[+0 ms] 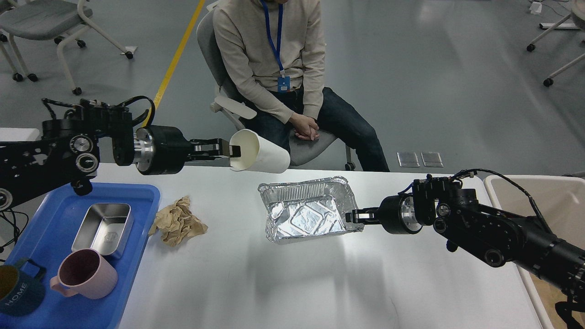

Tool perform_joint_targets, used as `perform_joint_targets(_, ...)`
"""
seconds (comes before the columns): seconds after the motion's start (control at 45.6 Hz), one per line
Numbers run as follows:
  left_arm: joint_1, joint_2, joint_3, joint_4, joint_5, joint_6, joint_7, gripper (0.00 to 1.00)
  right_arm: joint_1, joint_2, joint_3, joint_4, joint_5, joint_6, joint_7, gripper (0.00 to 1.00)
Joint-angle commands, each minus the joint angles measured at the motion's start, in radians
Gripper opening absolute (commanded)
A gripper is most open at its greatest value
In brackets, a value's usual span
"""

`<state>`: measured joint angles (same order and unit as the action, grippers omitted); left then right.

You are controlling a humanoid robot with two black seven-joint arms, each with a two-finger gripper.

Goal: Tidy desktop
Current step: 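Lift the paper cup with the left gripper and carry it over the foil tray, then release the paper cup into the foil tray and raise the left gripper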

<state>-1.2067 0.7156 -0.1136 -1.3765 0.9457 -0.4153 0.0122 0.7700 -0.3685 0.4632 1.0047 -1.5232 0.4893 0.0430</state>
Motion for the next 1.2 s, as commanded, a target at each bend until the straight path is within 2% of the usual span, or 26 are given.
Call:
perform_joint_targets(0.0,-0.077,-0.088,0.106,0.059,-0.001,-0.025,-0.001,0.02,0.002,0.0,0.0,0.0,0.001,0.0,0.002,0.0)
perform_joint_targets(0.131,-0.132,-0.183,0.167,0.102,-0.005,-0.051,-0.003,0.03,0.008,0.008,-0.001,0.0,0.0,0.0,0.0,0.0)
perform_joint_targets(0.416,-0.16,-0.415,0.224,0.267,-0.008,-0.074,-0.003,0.04,0.003,0.011,-0.001,0.003,0.001,0.0,0.002,0.0)
perform_joint_targets(0.548,-0.162,-0.473,0.244,0.304,-0.008,-0.082,0.006,0.06,0.002,0.006,-0.001,0.006,0.003,0.0,0.002,0.0)
perform_joint_targets(0.679,-0.162,-0.539,0.278,0.393,-0.01,-0.085,0.009,0.08,0.0,-0.001,0.002,0.009,0.003,0.0,0.002,0.0)
perform_joint_targets(1.183,-0.178,-0.556,0.319,0.422,-0.01,-0.082,0.031,0.11,-0.012,-0.007,0.009,0.014,0.005,0.0,0.003,0.0)
